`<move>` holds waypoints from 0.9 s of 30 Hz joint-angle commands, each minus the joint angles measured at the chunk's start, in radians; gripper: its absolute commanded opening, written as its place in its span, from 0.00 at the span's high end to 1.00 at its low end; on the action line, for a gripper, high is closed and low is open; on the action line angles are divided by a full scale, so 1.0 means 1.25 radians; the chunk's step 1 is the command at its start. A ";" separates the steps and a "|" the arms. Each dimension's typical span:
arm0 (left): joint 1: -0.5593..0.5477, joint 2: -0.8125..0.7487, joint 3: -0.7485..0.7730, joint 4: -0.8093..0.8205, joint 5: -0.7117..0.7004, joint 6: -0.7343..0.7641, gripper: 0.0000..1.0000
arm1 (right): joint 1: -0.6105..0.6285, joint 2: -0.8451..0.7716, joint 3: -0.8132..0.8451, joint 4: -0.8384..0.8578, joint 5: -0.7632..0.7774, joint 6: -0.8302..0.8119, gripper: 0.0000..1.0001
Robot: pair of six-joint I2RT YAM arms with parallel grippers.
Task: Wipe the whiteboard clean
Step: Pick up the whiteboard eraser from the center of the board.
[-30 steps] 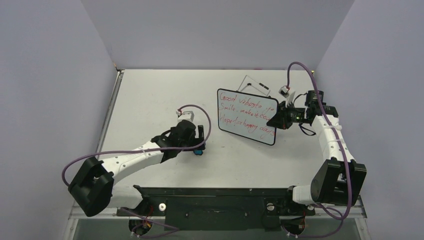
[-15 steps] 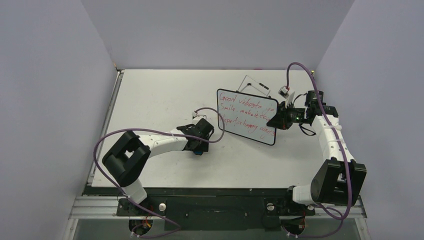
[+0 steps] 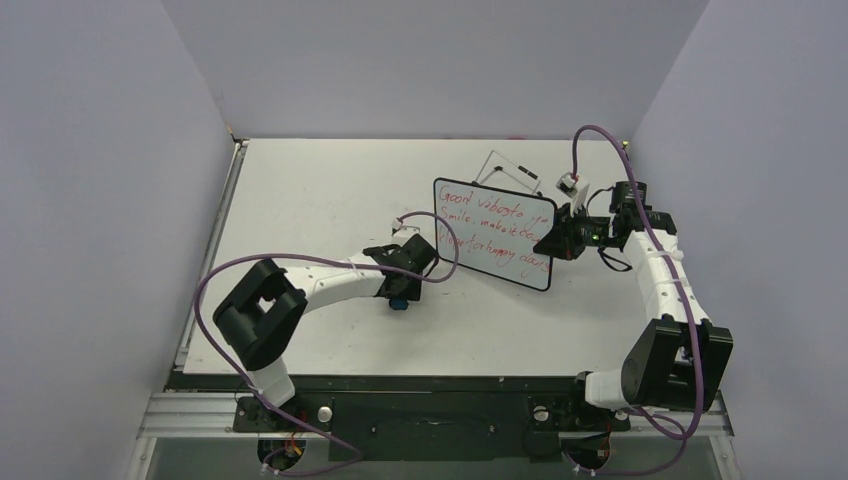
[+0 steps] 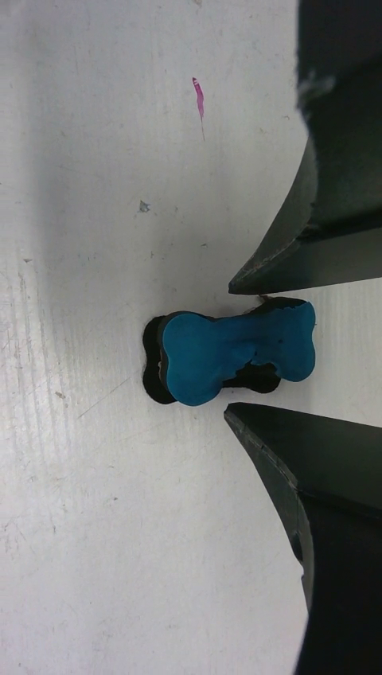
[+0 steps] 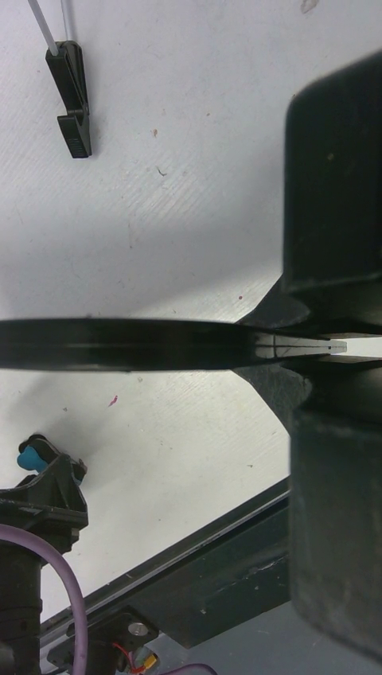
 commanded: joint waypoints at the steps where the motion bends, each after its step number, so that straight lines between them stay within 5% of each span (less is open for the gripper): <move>1: -0.003 0.017 0.042 -0.015 -0.031 -0.003 0.51 | 0.002 -0.012 0.019 -0.010 0.041 -0.034 1.00; 14: -0.003 0.048 0.051 -0.008 -0.035 -0.005 0.66 | 0.002 -0.012 0.021 -0.018 0.039 -0.041 1.00; 27: -0.002 0.041 0.050 0.003 -0.033 -0.006 0.60 | 0.002 -0.011 0.021 -0.023 0.035 -0.046 1.00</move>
